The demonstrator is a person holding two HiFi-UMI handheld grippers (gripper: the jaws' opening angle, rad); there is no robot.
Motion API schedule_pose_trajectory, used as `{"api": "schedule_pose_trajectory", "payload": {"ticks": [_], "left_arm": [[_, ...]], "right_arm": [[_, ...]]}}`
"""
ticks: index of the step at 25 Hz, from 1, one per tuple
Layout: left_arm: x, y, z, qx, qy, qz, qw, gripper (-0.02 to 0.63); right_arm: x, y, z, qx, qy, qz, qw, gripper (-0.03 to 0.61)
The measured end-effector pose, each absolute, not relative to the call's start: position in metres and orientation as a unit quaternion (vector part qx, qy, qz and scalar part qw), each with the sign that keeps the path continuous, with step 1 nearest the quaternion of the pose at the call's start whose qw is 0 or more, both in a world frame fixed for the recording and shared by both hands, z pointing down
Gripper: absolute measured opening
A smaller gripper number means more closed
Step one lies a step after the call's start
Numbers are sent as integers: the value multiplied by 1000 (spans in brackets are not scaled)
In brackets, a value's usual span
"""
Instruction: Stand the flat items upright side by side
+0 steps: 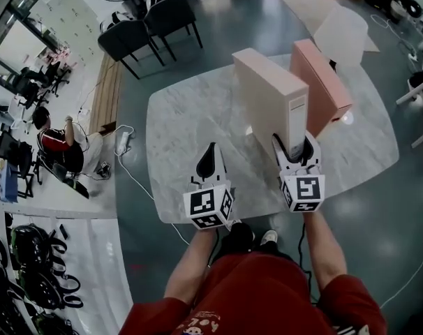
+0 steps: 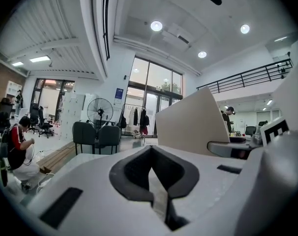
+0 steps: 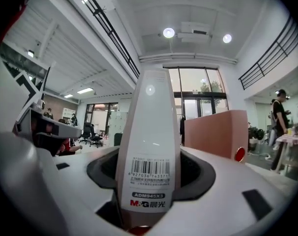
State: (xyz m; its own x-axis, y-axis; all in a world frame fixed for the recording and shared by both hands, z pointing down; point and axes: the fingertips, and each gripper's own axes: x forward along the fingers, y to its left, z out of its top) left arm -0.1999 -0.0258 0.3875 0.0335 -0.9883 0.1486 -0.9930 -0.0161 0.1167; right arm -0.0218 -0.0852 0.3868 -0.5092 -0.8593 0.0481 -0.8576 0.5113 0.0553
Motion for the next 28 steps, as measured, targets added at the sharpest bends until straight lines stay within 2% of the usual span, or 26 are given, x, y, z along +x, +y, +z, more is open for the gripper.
{"api": "schedule_pose_trajectory", "payload": {"ticks": [28], "left_arm": [[-180,-44,429,746,-653,41,120,3]], "right_arm": [[15,-115,422,596,-801,-46,32,268]]}}
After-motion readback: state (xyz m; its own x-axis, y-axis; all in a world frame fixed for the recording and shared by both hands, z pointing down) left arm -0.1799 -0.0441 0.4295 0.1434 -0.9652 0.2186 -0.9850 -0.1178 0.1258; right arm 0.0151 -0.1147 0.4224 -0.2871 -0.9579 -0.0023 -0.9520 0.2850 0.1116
